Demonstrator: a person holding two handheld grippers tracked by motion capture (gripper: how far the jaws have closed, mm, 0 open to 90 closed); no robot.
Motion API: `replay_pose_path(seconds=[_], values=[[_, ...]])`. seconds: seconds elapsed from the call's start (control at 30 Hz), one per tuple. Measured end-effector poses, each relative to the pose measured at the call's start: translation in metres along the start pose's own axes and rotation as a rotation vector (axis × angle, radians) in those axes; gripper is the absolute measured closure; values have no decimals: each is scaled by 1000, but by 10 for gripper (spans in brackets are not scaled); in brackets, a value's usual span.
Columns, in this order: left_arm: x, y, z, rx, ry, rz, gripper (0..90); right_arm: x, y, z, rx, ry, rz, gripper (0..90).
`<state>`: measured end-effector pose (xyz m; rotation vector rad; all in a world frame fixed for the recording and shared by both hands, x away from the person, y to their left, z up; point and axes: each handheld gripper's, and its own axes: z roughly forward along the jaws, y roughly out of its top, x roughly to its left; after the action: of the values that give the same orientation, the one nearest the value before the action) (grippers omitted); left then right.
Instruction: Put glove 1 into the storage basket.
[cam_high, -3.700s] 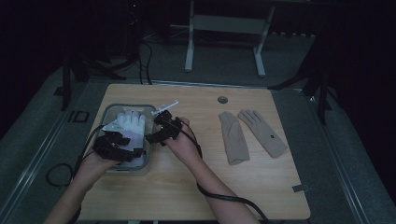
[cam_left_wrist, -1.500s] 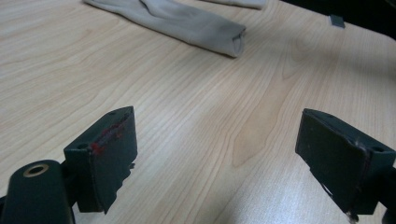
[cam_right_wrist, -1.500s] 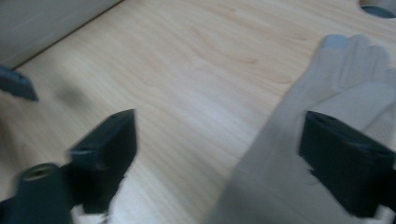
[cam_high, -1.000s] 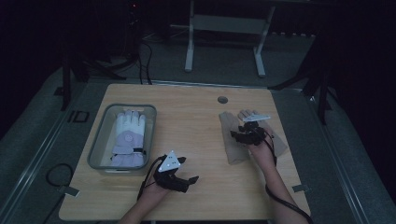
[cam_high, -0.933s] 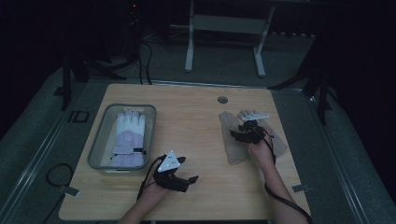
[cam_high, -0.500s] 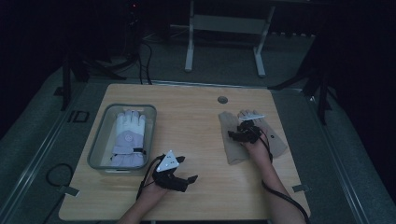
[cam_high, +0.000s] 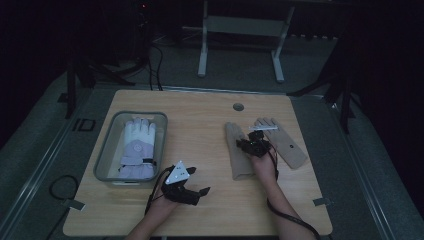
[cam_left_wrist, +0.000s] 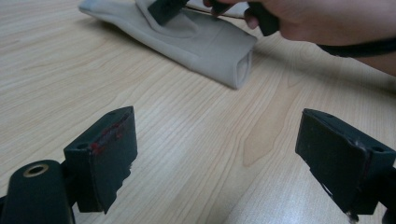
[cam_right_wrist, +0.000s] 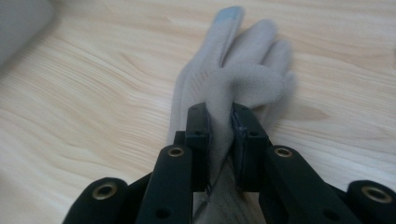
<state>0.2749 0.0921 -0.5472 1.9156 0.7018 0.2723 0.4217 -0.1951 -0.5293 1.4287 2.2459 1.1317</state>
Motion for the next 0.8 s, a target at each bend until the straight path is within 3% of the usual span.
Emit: replay_pose_path(seconds=[0.07, 0.17, 0.37, 0.4, 0.47, 0.53, 0.7, 0.8], values=[[0, 1, -1, -3, 3, 1, 128, 19, 2, -12, -36, 10, 37, 787], [-1, 0, -2, 0, 11, 11, 128, 39, 3, -24, -64, -5, 37, 787], [-1, 0, -5, -12, 17, 10, 128, 61, -2, -40, -102, -7, 92, 786], [-1, 0, -6, -11, 18, 11, 128, 65, -5, -41, -105, -30, 83, 786], [0, -1, -6, -3, 20, 20, 128, 71, -13, -39, -105, -36, 100, 785], [-1, -2, -6, -4, 21, 23, 128, 76, -21, -33, -95, -61, 89, 784], [-2, -6, -6, 11, 17, 51, 128, 77, -37, -14, -37, -66, 98, 782], [-1, -7, -7, 11, 16, 50, 128, 77, -44, -5, -14, -88, 71, 755]])
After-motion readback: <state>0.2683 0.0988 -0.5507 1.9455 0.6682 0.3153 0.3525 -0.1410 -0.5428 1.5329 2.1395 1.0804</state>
